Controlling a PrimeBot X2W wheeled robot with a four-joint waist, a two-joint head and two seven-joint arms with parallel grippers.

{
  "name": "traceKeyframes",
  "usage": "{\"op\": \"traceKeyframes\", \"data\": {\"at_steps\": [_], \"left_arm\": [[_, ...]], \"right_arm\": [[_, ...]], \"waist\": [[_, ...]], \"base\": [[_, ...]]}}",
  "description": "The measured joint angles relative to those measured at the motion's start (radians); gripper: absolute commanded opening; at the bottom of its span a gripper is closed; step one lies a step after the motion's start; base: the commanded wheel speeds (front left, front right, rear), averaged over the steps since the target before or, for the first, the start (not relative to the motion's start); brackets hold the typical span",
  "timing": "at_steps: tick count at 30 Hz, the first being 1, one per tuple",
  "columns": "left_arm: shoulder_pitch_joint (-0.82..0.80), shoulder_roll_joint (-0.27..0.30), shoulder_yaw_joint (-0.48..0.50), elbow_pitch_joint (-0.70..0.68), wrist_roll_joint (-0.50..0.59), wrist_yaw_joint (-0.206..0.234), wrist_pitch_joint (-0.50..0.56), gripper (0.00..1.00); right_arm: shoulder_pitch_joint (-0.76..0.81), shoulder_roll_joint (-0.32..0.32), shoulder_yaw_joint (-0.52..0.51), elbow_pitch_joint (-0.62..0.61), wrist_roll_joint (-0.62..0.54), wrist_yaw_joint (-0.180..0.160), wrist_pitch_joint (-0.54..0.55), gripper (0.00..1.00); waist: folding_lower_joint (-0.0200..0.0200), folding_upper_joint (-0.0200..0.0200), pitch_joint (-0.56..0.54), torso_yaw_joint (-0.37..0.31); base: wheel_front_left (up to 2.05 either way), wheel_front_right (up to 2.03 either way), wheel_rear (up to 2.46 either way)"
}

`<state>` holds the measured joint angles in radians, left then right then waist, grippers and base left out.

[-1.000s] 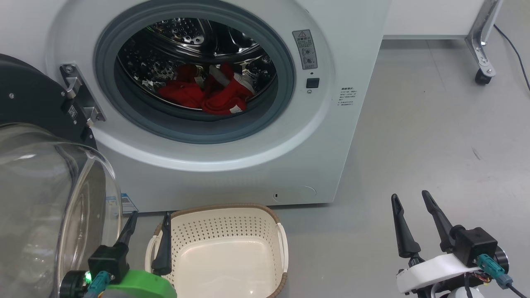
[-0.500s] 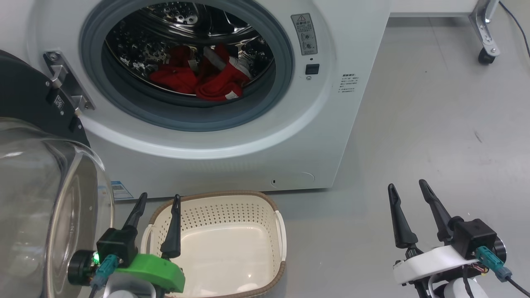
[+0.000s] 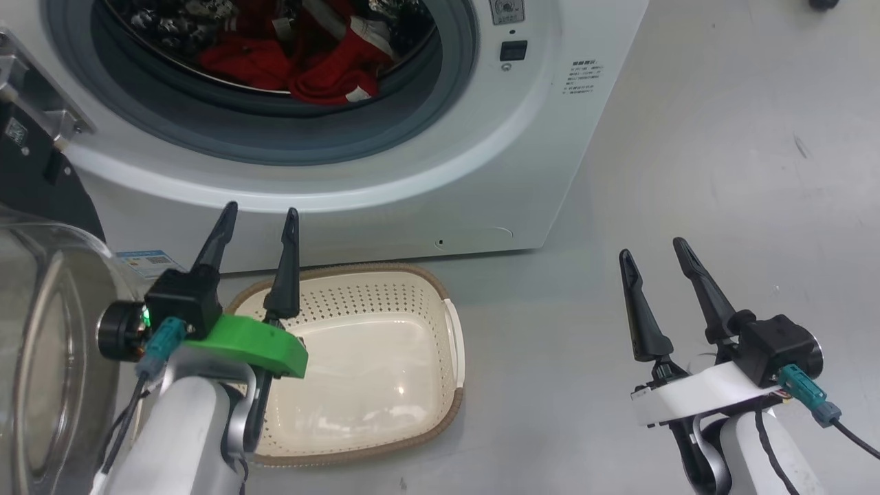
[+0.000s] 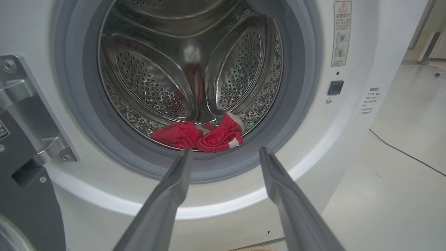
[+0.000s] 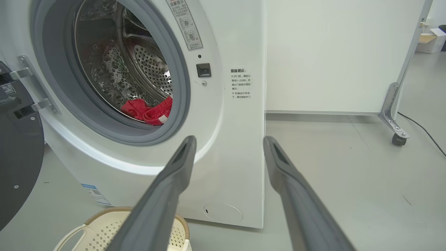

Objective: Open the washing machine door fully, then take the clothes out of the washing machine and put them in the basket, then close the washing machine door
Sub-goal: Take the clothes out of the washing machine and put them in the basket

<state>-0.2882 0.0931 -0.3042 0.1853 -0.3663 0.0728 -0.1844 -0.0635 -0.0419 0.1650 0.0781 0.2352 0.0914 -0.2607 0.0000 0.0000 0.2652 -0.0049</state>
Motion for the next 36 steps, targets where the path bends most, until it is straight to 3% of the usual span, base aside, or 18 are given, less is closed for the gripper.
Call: {"op": "traceKeyframes", "data": {"at_steps": [13, 23, 36], "left_arm": [[-0.294, 0.036, 0.012, 0.07, -0.022, -0.071, 0.166, 1.0], [-0.516, 0.105, 0.037, 0.171, -0.05, -0.139, 0.327, 1.0], [-0.736, 0.185, 0.073, 0.305, -0.082, -0.15, 0.493, 1.0]], "right_arm": [[-0.121, -0.004, 0.068, -0.028, 0.031, 0.003, 0.0, 1.0], [-0.201, -0.005, 0.128, -0.028, 0.094, 0.002, 0.0, 1.0], [-0.229, -0.004, 0.181, -0.023, 0.152, -0.018, 0.0, 1.0]], "waist": [[0.0001, 0.0, 0.174, -0.076], [0.0003, 0.0, 0.278, -0.171], [0.0002, 0.0, 0.35, -0.294]], "base": [[0.0, 0.0, 0.0], [0.0, 0.0, 0.0], [0.0, 0.0, 0.0]]}}
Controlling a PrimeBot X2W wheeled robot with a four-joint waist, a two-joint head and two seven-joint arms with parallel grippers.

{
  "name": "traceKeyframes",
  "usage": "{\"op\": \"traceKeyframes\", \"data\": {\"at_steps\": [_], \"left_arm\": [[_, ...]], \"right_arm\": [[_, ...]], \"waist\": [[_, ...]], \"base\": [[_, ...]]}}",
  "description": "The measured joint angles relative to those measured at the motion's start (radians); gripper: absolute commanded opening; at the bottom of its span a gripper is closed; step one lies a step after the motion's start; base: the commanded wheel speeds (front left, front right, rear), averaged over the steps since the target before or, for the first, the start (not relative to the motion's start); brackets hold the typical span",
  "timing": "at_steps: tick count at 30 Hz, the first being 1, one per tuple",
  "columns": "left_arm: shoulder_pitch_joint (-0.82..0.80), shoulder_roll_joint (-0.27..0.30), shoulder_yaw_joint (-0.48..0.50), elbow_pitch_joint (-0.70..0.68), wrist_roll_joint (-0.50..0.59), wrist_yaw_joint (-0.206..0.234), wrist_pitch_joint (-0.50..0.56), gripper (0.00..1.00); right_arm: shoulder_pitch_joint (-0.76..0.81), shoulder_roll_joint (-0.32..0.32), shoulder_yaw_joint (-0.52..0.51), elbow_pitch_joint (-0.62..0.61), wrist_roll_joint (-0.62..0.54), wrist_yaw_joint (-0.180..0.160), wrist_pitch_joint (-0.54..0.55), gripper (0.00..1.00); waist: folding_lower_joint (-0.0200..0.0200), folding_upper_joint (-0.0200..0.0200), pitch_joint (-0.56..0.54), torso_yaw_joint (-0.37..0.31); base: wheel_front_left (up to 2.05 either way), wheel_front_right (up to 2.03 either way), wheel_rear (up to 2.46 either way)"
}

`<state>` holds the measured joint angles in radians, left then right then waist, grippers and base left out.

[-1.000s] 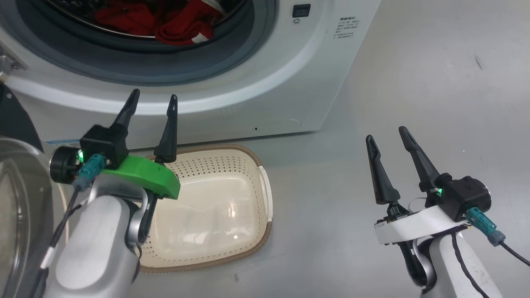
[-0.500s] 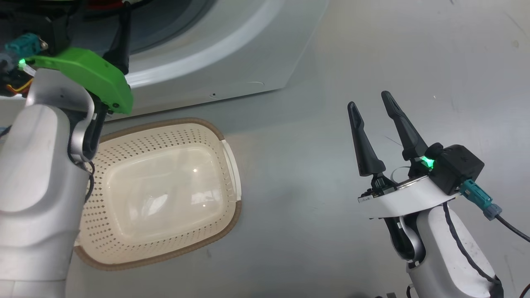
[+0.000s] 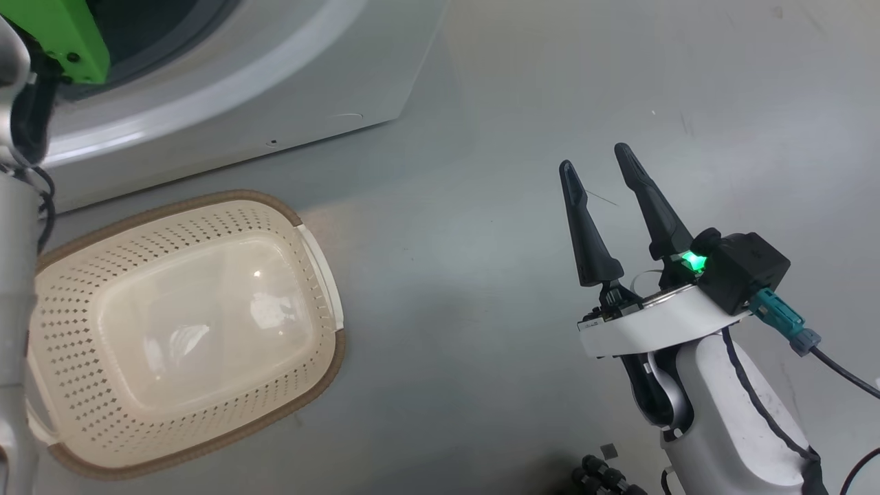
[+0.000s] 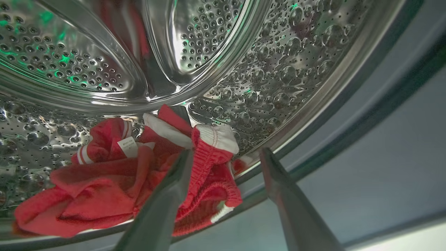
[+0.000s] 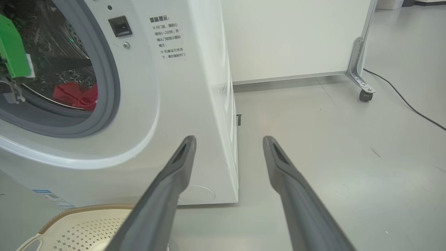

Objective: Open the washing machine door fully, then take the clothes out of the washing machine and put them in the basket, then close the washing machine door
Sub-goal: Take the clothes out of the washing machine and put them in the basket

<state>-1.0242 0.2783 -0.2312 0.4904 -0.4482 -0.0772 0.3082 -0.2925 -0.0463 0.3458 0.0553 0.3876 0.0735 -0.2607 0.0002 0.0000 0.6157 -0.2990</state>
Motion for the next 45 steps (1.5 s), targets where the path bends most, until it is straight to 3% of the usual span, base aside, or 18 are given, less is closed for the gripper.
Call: {"op": "traceKeyframes", "data": {"at_steps": [12, 23, 24, 25, 26, 27, 37, 45], "left_arm": [[-0.091, 0.049, 0.006, 0.104, 0.011, -0.004, 0.079, 1.0], [-0.122, 0.051, 0.013, 0.216, 0.011, 0.011, 0.137, 1.0], [-0.128, 0.051, 0.013, 0.222, 0.011, 0.012, 0.141, 0.76], [-0.132, 0.051, 0.012, 0.227, 0.011, 0.012, 0.143, 0.47], [-0.136, 0.051, 0.013, 0.231, 0.011, 0.013, 0.144, 0.27], [-0.14, 0.051, 0.013, 0.236, 0.011, 0.019, 0.144, 0.0], [-0.16, 0.051, 0.011, 0.269, 0.03, 0.021, 0.105, 0.0], [-0.157, 0.017, 0.013, 0.273, 0.03, 0.019, -0.013, 0.0]], "right_arm": [[-0.023, 0.0, 0.025, -0.001, 0.029, -0.014, 0.0, 1.0], [-0.037, 0.001, 0.025, 0.0, 0.033, -0.024, 0.0, 1.0], [-0.038, 0.001, 0.025, 0.0, 0.033, -0.024, 0.0, 1.0], [-0.04, 0.001, 0.026, 0.001, 0.033, -0.024, 0.0, 1.0], [-0.044, 0.001, 0.026, 0.001, 0.033, -0.024, 0.0, 1.0], [-0.047, 0.001, 0.028, 0.001, 0.034, -0.024, 0.0, 1.0], [-0.053, 0.001, 0.026, 0.001, 0.043, -0.034, 0.0, 1.0], [-0.053, 0.001, 0.006, 0.011, 0.03, -0.041, 0.0, 1.0]], "waist": [[-0.0001, 0.0, 0.046, -0.055], [-0.0002, 0.0, 0.065, -0.075], [-0.0001, 0.0, 0.066, -0.076], [-0.0002, 0.0, 0.066, -0.076], [-0.0002, 0.0, 0.066, -0.077], [-0.0002, 0.0, 0.067, -0.078], [-0.0002, 0.0, 0.063, -0.081], [-0.0002, 0.0, 0.047, -0.06]], "base": [[0.0, 0.0, 0.0], [0.0, 0.0, 0.0], [0.0, 0.0, 0.0], [0.0, 0.0, 0.0], [0.0, 0.0, 0.0], [0.0, 0.0, 0.0], [0.0, 0.0, 0.0], [0.0, 0.0, 0.0]]}}
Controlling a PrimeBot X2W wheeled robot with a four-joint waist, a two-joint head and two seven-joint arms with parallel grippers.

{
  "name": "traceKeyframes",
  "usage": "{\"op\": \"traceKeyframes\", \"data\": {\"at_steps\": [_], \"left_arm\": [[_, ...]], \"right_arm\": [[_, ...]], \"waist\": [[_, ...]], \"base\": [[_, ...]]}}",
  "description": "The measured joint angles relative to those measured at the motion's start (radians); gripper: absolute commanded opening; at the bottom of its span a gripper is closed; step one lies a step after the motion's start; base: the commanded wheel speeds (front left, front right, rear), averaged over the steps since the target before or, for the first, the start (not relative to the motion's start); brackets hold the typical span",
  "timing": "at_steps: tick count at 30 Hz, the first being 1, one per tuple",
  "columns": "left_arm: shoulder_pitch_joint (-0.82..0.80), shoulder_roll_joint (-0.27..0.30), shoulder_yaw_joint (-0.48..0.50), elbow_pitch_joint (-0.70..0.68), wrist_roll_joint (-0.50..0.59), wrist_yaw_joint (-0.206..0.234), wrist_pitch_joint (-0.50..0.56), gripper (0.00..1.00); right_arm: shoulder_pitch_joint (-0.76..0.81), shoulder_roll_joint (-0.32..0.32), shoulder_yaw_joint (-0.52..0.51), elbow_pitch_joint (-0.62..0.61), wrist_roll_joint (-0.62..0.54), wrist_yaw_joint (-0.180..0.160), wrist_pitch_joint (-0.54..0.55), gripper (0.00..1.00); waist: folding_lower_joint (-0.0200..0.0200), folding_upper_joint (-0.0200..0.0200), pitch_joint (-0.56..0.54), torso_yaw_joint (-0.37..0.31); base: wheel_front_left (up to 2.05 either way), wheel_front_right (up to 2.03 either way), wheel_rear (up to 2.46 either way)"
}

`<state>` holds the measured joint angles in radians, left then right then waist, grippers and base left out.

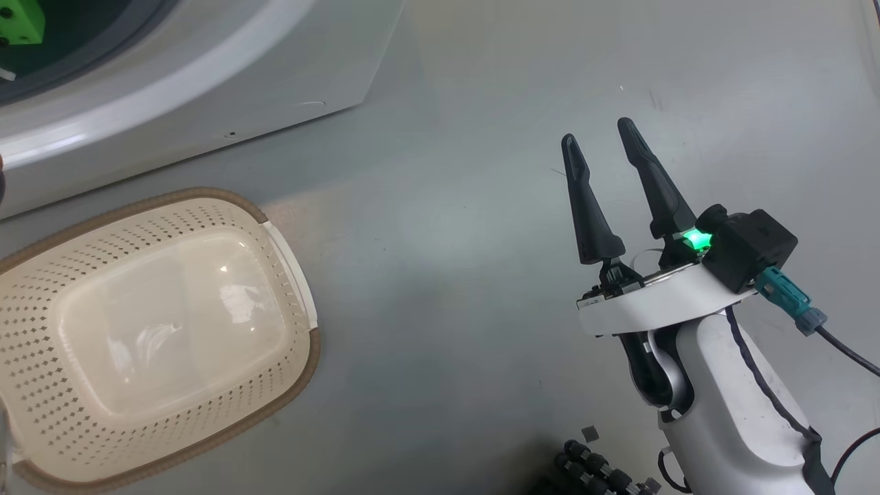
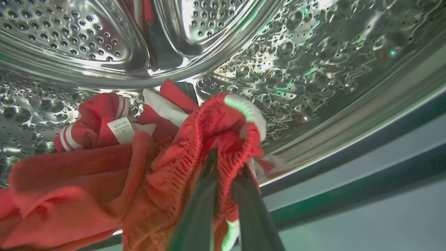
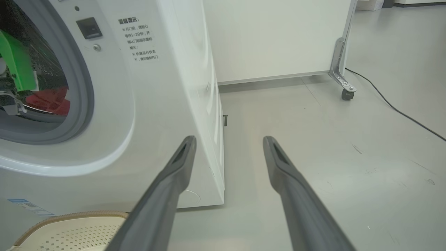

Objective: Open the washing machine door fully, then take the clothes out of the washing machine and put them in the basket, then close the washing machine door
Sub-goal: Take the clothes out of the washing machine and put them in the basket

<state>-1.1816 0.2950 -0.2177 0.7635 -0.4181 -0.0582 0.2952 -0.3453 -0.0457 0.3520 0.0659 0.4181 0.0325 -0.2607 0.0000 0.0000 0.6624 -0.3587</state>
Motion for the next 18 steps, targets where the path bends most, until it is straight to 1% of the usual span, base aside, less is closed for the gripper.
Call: {"op": "traceKeyframes", "data": {"at_steps": [3, 6, 10, 14, 18], "left_arm": [[0.013, -0.012, 0.012, -0.003, -0.006, -0.002, -0.059, 0.0], [0.036, -0.032, 0.016, -0.014, -0.011, -0.012, -0.122, 0.0], [0.09, -0.061, 0.015, -0.029, -0.022, -0.019, -0.208, 0.0], [0.143, -0.077, 0.011, -0.04, -0.022, -0.024, -0.291, 0.0], [0.19, -0.098, 0.009, -0.062, -0.022, -0.03, -0.37, 0.0]], "right_arm": [[0.0, 0.0, -0.005, 0.006, -0.008, 0.0, 0.0, 1.0], [0.0, 0.0, -0.017, 0.009, -0.021, 0.0, 0.0, 1.0], [0.001, 0.0, -0.031, 0.019, -0.04, 0.0, 0.0, 1.0], [0.005, 0.0, -0.043, 0.031, -0.055, 0.002, 0.0, 1.0], [0.009, 0.0, -0.055, 0.041, -0.07, 0.01, 0.0, 1.0]], "waist": [[0.0, 0.0, -0.01, 0.012], [0.0, 0.0, -0.022, 0.026], [0.0, 0.0, -0.041, 0.047], [0.0, 0.0, -0.064, 0.07], [0.0, 0.0, -0.091, 0.094]], "base": [[0.0, 0.0, 0.0], [0.0, 0.0, 0.0], [0.0, 0.0, 0.0], [0.0, 0.0, 0.0], [0.0, 0.0, 0.0]]}}
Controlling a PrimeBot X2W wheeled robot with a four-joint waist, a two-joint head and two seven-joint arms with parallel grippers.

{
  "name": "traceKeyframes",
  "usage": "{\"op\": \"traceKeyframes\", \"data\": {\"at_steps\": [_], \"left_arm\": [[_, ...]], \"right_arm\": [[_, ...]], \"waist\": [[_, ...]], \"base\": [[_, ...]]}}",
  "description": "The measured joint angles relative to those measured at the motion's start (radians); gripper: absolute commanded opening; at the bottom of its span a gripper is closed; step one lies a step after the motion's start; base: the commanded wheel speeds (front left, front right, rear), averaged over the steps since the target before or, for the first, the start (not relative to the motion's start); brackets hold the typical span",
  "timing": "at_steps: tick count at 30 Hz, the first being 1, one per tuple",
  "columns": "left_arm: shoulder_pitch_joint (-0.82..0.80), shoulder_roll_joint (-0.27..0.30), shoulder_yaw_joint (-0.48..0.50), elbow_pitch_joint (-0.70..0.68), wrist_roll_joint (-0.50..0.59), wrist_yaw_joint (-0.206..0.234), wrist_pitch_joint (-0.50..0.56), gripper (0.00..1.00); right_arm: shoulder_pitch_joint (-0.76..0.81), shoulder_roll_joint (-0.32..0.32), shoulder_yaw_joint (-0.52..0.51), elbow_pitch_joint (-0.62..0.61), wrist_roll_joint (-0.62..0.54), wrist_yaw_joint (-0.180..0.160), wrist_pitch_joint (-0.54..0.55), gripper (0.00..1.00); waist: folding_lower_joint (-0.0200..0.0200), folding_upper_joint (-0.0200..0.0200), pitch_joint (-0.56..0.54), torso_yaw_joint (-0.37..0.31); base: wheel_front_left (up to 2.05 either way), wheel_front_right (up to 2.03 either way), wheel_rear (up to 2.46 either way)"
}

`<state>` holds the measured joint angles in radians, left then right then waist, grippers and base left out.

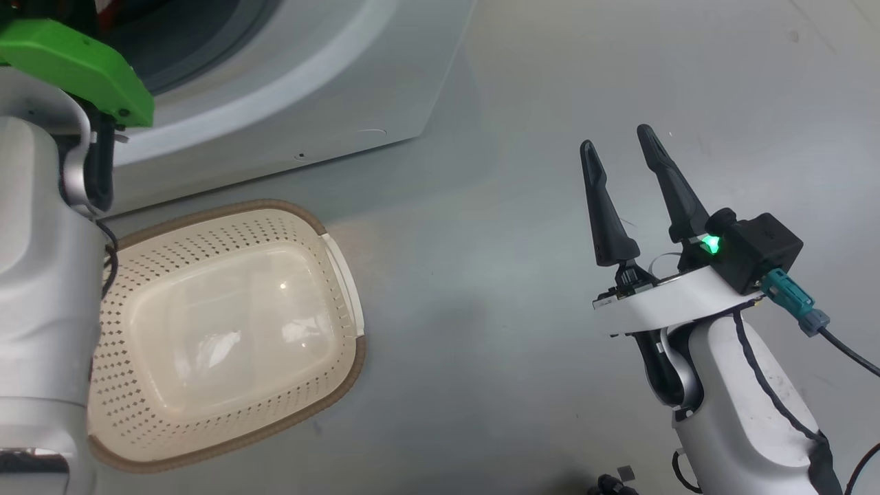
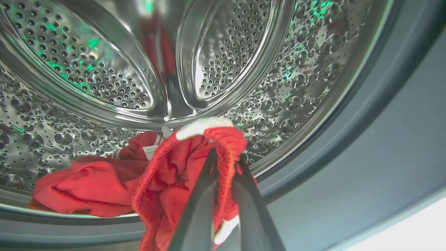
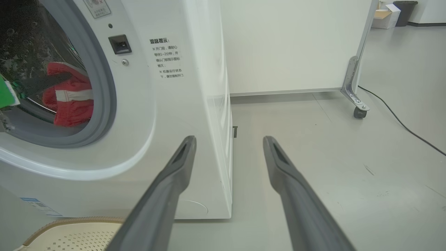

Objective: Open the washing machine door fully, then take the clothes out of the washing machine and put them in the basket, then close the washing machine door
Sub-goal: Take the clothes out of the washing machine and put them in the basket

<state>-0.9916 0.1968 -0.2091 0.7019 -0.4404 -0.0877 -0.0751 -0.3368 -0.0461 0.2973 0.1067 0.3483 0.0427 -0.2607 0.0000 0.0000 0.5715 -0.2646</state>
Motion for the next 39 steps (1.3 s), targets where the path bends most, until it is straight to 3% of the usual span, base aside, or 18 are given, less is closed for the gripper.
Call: {"op": "traceKeyframes", "data": {"at_steps": [10, 22, 39], "left_arm": [[0.133, -0.044, -0.022, -0.066, 0.002, -0.006, -0.174, 0.0], [0.272, -0.076, -0.04, -0.217, 0.053, 0.013, -0.177, 0.0], [0.4, -0.095, -0.033, -0.569, 0.116, 0.058, -0.183, 0.0]], "right_arm": [[0.048, 0.0, -0.028, 0.026, -0.042, 0.009, 0.0, 1.0], [0.111, 0.0, -0.066, 0.046, -0.06, 0.022, 0.0, 1.0], [0.194, 0.0, -0.094, 0.057, -0.069, 0.035, 0.0, 1.0]], "waist": [[0.0, 0.0, -0.082, 0.061], [0.0, 0.0, -0.187, 0.141], [-0.0001, 0.0, -0.32, 0.23]], "base": [[0.0, 0.0, 0.0], [0.0, 0.0, 0.0], [0.0, 0.0, 0.0]]}}
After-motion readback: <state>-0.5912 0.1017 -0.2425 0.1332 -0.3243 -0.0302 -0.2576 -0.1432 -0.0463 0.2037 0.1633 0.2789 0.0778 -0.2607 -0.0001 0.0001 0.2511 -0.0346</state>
